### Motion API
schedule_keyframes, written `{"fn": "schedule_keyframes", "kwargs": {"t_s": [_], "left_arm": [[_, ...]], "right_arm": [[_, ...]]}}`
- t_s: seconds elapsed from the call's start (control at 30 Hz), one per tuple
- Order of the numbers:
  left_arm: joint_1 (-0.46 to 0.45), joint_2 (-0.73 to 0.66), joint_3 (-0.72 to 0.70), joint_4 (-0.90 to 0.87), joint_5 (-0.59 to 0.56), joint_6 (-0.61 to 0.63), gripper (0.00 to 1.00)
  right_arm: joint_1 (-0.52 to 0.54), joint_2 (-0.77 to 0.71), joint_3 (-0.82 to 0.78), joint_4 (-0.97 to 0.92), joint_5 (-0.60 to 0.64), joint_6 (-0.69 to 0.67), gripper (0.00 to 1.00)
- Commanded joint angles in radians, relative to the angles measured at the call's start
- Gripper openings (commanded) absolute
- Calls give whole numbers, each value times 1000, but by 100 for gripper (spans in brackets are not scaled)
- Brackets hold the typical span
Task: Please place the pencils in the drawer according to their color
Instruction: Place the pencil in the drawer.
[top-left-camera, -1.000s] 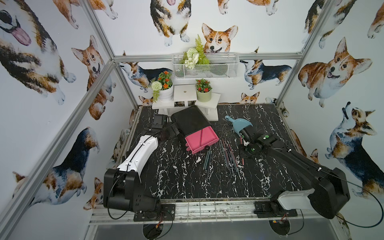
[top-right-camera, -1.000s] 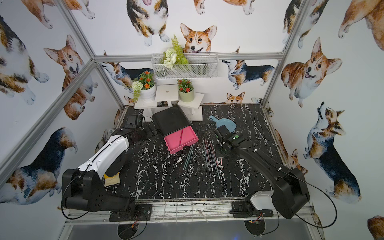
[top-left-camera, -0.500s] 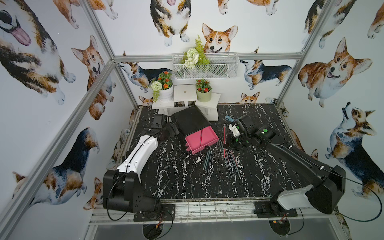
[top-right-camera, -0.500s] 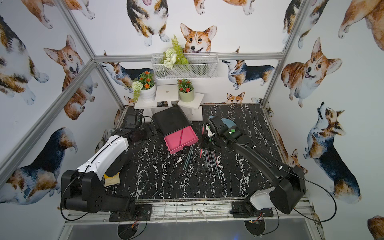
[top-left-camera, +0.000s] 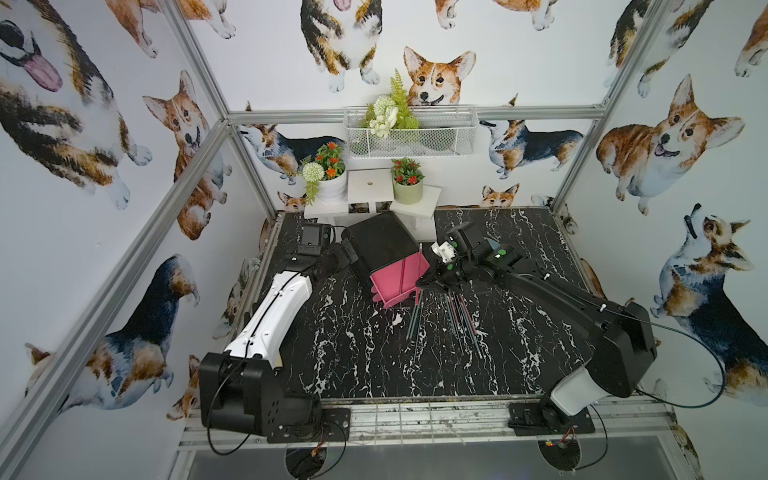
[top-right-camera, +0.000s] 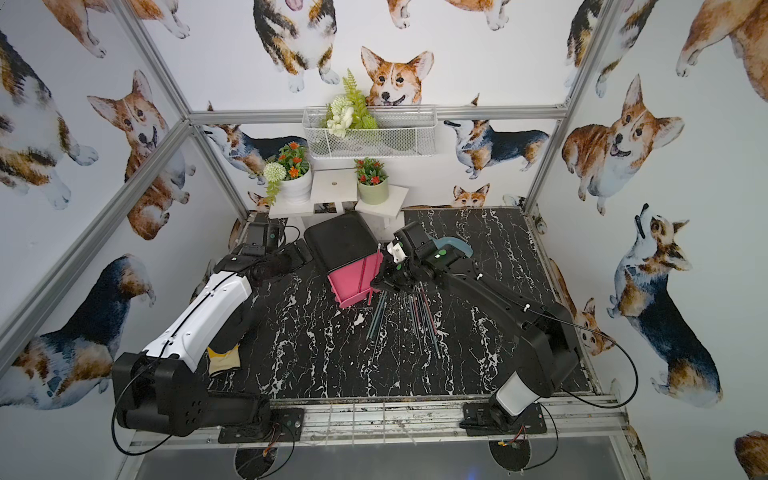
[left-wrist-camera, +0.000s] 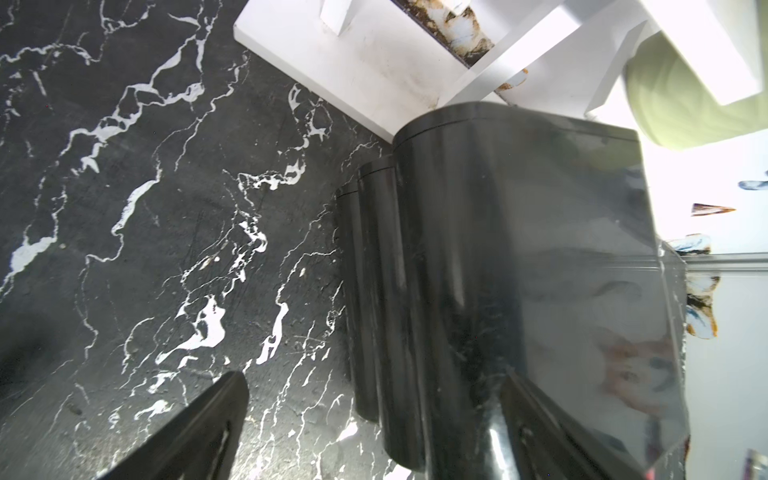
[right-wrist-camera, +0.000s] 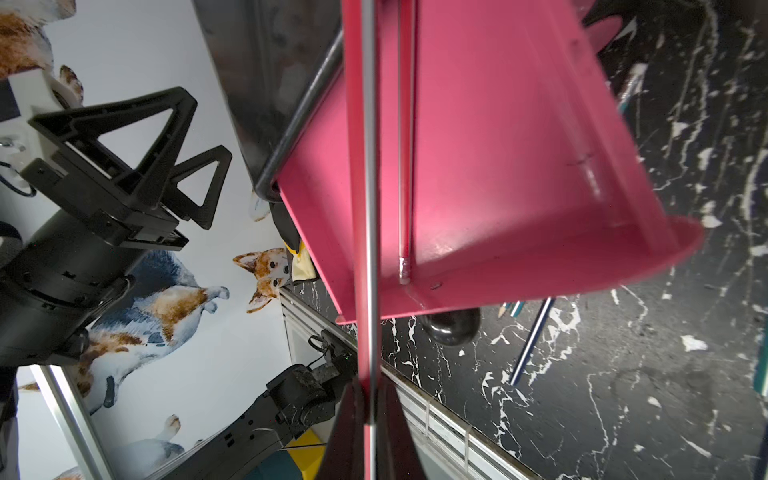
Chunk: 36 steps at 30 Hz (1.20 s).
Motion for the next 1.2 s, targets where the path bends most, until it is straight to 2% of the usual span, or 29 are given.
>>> {"fn": "schedule_keyframes", "kwargs": {"t_s": [0.0, 0.43, 0.9, 1.17], "left_arm": [[0, 19, 25, 6, 25, 23, 100], [0, 95, 89, -3, 37, 52, 100], [0, 119, 118, -17, 35, 70, 100], [1, 119, 119, -18, 35, 71, 100]], "right_arm": [[8, 15, 10, 87, -78, 61, 0], [14, 13, -24, 59, -187, 117, 0], [14, 48, -32, 100, -231, 161, 0], [13, 102, 34, 72, -226, 138, 0]]}}
